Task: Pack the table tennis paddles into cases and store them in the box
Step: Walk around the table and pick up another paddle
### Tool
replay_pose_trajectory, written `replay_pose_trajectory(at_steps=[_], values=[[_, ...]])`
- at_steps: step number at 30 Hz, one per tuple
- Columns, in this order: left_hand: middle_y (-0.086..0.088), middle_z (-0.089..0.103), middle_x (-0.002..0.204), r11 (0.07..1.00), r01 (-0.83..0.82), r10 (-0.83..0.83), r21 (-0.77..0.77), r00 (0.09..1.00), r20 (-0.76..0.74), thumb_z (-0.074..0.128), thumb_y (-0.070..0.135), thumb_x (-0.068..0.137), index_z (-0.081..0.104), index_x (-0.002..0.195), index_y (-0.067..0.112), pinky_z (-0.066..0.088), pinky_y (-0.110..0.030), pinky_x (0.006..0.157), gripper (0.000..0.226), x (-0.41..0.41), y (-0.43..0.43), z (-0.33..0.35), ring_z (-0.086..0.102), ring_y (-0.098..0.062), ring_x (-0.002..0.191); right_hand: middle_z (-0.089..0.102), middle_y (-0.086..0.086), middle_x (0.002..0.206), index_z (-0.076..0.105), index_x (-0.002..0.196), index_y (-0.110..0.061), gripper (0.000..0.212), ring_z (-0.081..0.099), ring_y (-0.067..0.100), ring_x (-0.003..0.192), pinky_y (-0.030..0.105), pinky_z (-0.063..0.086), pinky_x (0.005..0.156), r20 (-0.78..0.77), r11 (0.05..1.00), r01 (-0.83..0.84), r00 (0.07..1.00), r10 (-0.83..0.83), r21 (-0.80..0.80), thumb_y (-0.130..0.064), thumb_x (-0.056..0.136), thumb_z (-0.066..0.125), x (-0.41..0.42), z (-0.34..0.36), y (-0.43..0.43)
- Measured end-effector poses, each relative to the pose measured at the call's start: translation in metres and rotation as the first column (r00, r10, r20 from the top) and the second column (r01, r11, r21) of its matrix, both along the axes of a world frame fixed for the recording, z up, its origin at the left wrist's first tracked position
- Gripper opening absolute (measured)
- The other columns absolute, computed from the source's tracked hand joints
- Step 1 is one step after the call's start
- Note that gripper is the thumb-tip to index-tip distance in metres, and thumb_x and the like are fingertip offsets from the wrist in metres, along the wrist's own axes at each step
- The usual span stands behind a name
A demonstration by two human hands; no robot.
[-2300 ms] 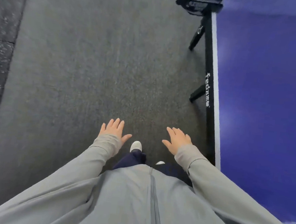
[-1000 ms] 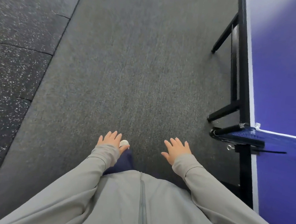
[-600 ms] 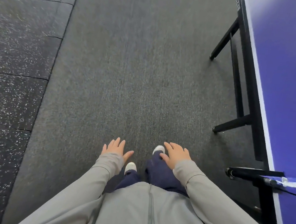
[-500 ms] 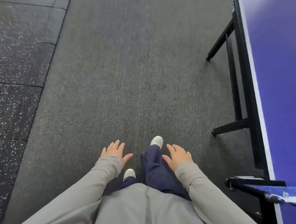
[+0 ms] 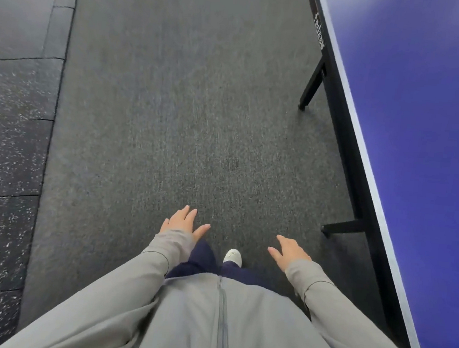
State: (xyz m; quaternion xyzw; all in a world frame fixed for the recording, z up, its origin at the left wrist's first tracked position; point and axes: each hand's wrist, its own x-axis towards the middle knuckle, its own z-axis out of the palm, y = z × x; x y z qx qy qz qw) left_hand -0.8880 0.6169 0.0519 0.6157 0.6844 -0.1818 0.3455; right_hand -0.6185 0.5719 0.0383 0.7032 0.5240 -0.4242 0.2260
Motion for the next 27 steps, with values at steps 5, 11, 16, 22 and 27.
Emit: replay_pose_trajectory(at_steps=[5,11,16,22,27], values=[[0.002,0.012,0.159,0.998,-0.052,0.052,-0.024,0.998,0.022,0.040,0.058,0.091,0.023,0.148,0.022,0.013,-0.039,0.118,0.070,-0.013,0.057,-0.013,0.014,-0.017,0.145,0.024,0.005,0.154,0.018,0.149,-0.021,0.059,0.034,0.028,0.136,0.042,0.033,0.109,-0.007,0.999,0.000,1.000,0.000,-0.044,-0.046,0.098,0.035,0.005,-0.008,0.068],[-0.009,0.026,0.154,0.950,-0.289,0.300,-0.121,0.950,0.089,0.046,0.047,0.093,0.026,0.147,0.014,0.018,-0.032,0.115,0.066,-0.053,0.173,-0.038,0.024,-0.024,0.142,0.030,0.007,0.151,0.020,0.149,-0.020,0.059,0.036,0.028,0.135,0.039,0.033,0.108,-0.046,0.999,0.015,0.999,-0.017,-0.032,-0.044,0.098,0.037,-0.021,-0.018,0.202],[-0.013,0.039,0.145,0.950,-0.285,0.292,-0.128,0.955,0.046,0.043,0.050,0.094,0.030,0.146,0.014,0.027,-0.033,0.108,0.064,-0.081,0.288,-0.032,0.038,-0.029,0.133,0.034,0.007,0.148,0.022,0.148,-0.022,0.057,0.040,0.028,0.132,0.043,0.033,0.108,-0.035,0.999,0.026,0.999,-0.026,0.025,-0.045,0.098,0.038,-0.043,-0.004,0.312],[-0.013,0.041,0.144,0.962,-0.240,0.247,-0.131,0.968,0.041,0.042,0.052,0.093,0.031,0.145,0.016,0.031,-0.036,0.108,0.064,-0.073,0.398,-0.022,0.040,-0.030,0.131,0.036,0.007,0.147,0.024,0.147,-0.023,0.057,0.040,0.028,0.132,0.044,0.033,0.107,-0.046,0.991,0.116,0.993,-0.113,0.071,-0.045,0.097,0.039,-0.036,0.002,0.411],[-0.010,0.033,0.149,0.971,-0.193,0.205,-0.142,0.976,0.074,0.044,0.050,0.093,0.031,0.145,0.014,0.026,-0.035,0.113,0.065,-0.045,0.480,-0.026,0.035,-0.027,0.135,0.038,0.008,0.146,0.024,0.147,-0.023,0.057,0.041,0.029,0.131,0.044,0.035,0.106,-0.029,0.986,0.165,0.986,-0.165,0.013,-0.046,0.097,0.038,-0.012,-0.015,0.484]])
